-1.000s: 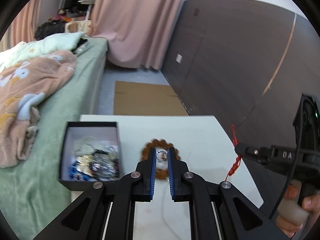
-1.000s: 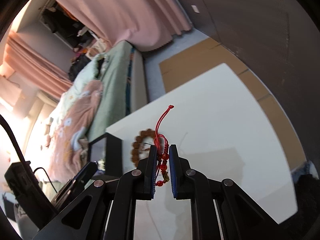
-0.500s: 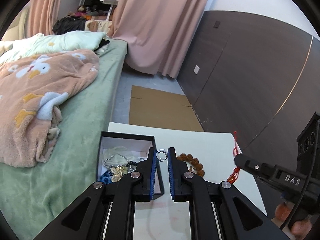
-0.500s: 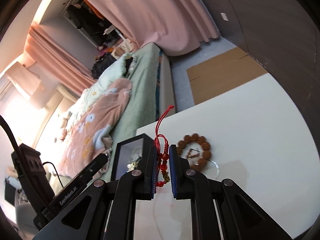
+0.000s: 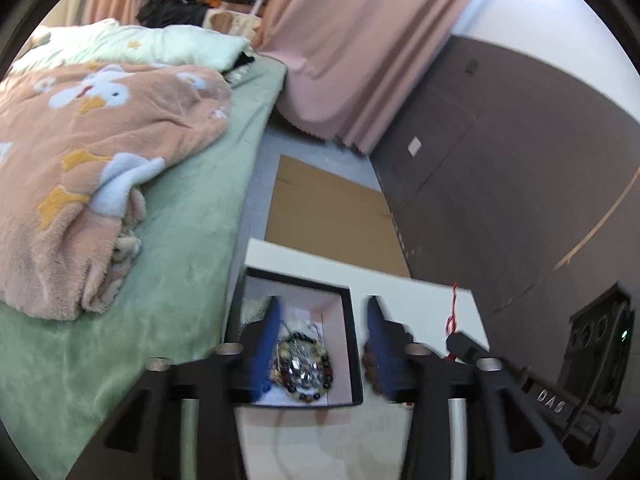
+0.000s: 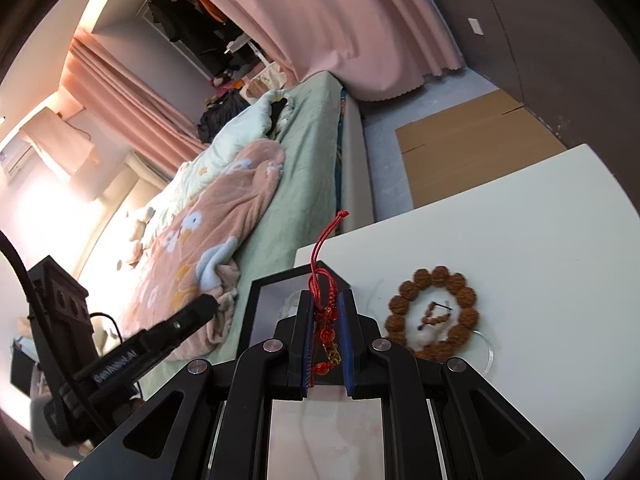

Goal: Organize jewelry
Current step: 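Carry the red bracelet and silver ring over the box and open both tools, then move both tools back toward the wooden-bead bracelet on the table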

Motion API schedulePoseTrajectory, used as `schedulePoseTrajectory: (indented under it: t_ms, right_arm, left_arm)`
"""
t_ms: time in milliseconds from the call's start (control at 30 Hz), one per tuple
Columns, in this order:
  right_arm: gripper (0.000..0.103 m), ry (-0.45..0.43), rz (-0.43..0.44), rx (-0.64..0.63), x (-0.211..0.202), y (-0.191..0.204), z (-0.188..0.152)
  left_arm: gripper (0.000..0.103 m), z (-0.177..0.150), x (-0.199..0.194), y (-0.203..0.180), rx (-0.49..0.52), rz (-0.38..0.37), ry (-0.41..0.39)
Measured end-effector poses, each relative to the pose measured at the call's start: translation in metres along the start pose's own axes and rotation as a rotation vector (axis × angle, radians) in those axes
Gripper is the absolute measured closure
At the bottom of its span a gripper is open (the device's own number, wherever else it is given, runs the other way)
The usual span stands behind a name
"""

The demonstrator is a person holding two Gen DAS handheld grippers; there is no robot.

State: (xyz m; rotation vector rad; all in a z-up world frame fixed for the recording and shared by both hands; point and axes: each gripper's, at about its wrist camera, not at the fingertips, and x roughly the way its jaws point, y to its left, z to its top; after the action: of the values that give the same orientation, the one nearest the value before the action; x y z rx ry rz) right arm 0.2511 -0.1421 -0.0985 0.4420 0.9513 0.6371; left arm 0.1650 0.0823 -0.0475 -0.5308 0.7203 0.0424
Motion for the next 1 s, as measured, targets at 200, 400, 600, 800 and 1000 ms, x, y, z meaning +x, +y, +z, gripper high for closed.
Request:
schedulePoseTrajectory:
  t_ms: [200, 400, 600, 800, 1000]
  right_arm:
    - [0.09, 0.025, 0.071, -0.015, 0.02, 0.015, 0.002]
    - [0.073, 0.123, 0.116, -0.051, 0.047, 0.033, -0.007]
    - [0.043, 0.096, 0.065, -0.039, 0.027, 0.018, -0.008]
    - [0.04, 0.065, -0.061, -0.04, 0.003, 0.001, -0.004]
    - [0.037, 0.036, -0.136, -0.065, -0.019, -0.007, -0.003]
  left_arm:
    - [0.04, 0.008, -0.007, 0.01, -0.033, 0.019, -0.049]
    - [0.04, 0.008, -0.012, 0.023, -0.107, 0.009, -0.073]
    - [0.04, 0.002, -0.014, 0.013, -0.068, 0.034, -0.085]
    - [0.04, -0.007, -0.011, -0.001, -0.037, 0.002, -0.059]
    - [0.04, -0.018, -0.002, -0.02, 0.009, 0.002, -0.026]
